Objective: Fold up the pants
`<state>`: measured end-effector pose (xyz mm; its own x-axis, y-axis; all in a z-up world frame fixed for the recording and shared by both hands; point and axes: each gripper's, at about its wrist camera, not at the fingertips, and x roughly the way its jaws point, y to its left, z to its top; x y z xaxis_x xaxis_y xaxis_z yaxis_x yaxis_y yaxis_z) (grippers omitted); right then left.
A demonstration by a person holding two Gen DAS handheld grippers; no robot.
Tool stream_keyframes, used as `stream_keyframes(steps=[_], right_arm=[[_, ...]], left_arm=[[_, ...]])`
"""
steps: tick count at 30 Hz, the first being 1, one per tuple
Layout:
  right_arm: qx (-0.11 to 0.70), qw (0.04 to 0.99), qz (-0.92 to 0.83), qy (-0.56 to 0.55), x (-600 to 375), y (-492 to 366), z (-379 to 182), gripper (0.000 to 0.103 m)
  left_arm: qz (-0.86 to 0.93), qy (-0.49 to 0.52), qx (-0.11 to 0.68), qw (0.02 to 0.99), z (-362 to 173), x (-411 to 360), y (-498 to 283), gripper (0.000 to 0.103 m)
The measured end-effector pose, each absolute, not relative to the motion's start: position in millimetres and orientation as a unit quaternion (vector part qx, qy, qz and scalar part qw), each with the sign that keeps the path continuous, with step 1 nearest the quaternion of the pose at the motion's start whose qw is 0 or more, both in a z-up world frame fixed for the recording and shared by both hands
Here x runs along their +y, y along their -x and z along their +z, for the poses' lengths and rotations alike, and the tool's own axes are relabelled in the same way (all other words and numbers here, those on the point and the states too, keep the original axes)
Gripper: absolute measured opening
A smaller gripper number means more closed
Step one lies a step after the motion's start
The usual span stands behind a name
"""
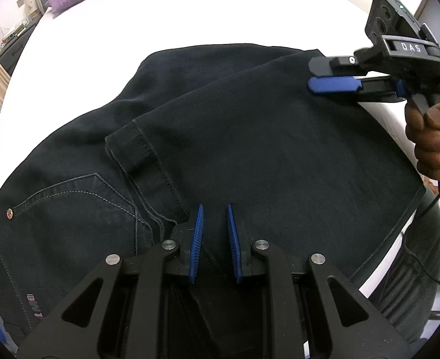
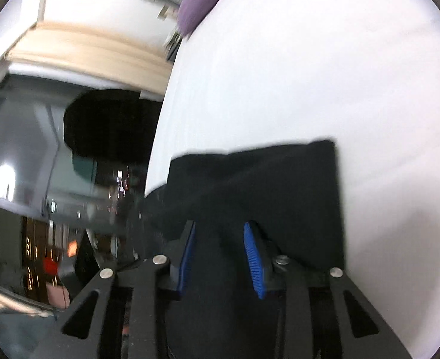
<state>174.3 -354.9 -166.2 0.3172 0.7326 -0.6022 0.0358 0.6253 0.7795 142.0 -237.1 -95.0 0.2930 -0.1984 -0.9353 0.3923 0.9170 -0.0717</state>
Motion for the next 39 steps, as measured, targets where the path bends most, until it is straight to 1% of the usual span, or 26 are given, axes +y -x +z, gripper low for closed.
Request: stream_keyframes(steps=[2,3,4,5,6,7,10,12,15,19,23,26,29,32,33,34,35,36,38,39], right_arm=[[0.546,0.727,0.240,-0.340,-348.8,-166.4,-164.7,0.038],[0.551,0.726,0.245,-0.330,-344.2,-158.3,-163.2,0.041],[0.553,0.726,0.251,-0.323,-339.4,-150.2,-161.0,0.048],[0.553,0.727,0.261,-0.312,-334.6,-136.8,-157.6,0.052],[0.553,0.728,0.270,-0.300,-328.9,-122.7,-153.8,0.060],[0.555,0.733,0.274,-0.283,-322.7,-105.5,-149.8,0.064],[0.559,0.753,0.267,-0.222,-309.2,-61.4,-132.5,0.064],[0.552,0.764,0.254,-0.216,-310.1,-40.6,-116.8,0.064],[0.523,0.784,0.249,-0.222,-310.8,-25.9,-93.2,0.064],[0.485,0.794,0.297,-0.215,-284.3,-47.9,-66.8,0.065],[0.471,0.769,0.371,-0.222,-222.0,-97.0,-63.1,0.065],[0.478,0.738,0.422,-0.223,-173.0,-128.4,-74.9,0.065],[0.505,0.704,0.439,-0.238,-134.4,-156.9,-101.3,0.065],[0.542,0.695,0.405,-0.244,-124.0,-175.8,-138.4,0.065],[0.568,0.692,0.372,-0.246,-126.3,-182.1,-159.5,0.066],[0.596,0.678,0.344,-0.260,-130.5,-186.9,-184.2,0.048],[0.593,0.681,0.332,-0.273,-135.6,-187.4,-192.9,0.038],[0.583,0.684,0.329,-0.288,-143.0,-185.8,-194.7,0.031],[0.584,0.676,0.325,-0.309,-149.8,-182.9,-191.1,0.034],[0.581,0.678,0.329,-0.307,-149.7,-180.0,-182.8,0.045]], left_arm=[[-0.186,-0.080,0.565,0.800,-94.3,-234.5,-141.9,0.017],[-0.186,-0.076,0.564,0.801,-95.4,-233.5,-142.0,0.017],[-0.187,-0.072,0.563,0.802,-95.1,-231.8,-141.6,0.017],[-0.187,-0.068,0.562,0.803,-95.2,-230.3,-141.4,0.017],[-0.189,-0.062,0.562,0.803,-95.1,-228.1,-141.3,0.017],[-0.190,-0.058,0.561,0.803,-95.2,-226.6,-141.6,0.017],[-0.194,-0.040,0.562,0.803,-93.2,-218.6,-141.7,0.017],[-0.201,-0.009,0.563,0.802,-85.7,-206.1,-139.4,0.017],[-0.189,0.037,0.542,0.818,-64.9,-167.3,-125.3,0.017],[-0.130,0.117,0.518,0.837,-50.4,-79.5,-96.0,0.017],[-0.061,0.199,0.498,0.842,-47.8,7.0,-60.6,0.017],[-0.016,0.258,0.490,0.832,-57.0,60.4,-40.5,0.017],[-0.005,0.326,0.488,0.810,-73.9,97.7,-30.7,0.017],[-0.001,0.372,0.487,0.790,-89.1,121.2,-28.8,0.017],[-0.003,0.384,0.486,0.785,-94.6,124.1,-28.0,0.017],[-0.006,0.396,0.485,0.780,-96.9,126.7,-27.9,0.017],[-0.007,0.405,0.482,0.777,-98.5,130.8,-26.5,0.017],[-0.007,0.414,0.480,0.773,-99.1,134.9,-23.8,0.017],[-0.003,0.435,0.475,0.765,-96.5,138.6,-8.2,0.017],[-0.003,0.445,0.469,0.762,-95.8,141.5,0.8,0.018]])
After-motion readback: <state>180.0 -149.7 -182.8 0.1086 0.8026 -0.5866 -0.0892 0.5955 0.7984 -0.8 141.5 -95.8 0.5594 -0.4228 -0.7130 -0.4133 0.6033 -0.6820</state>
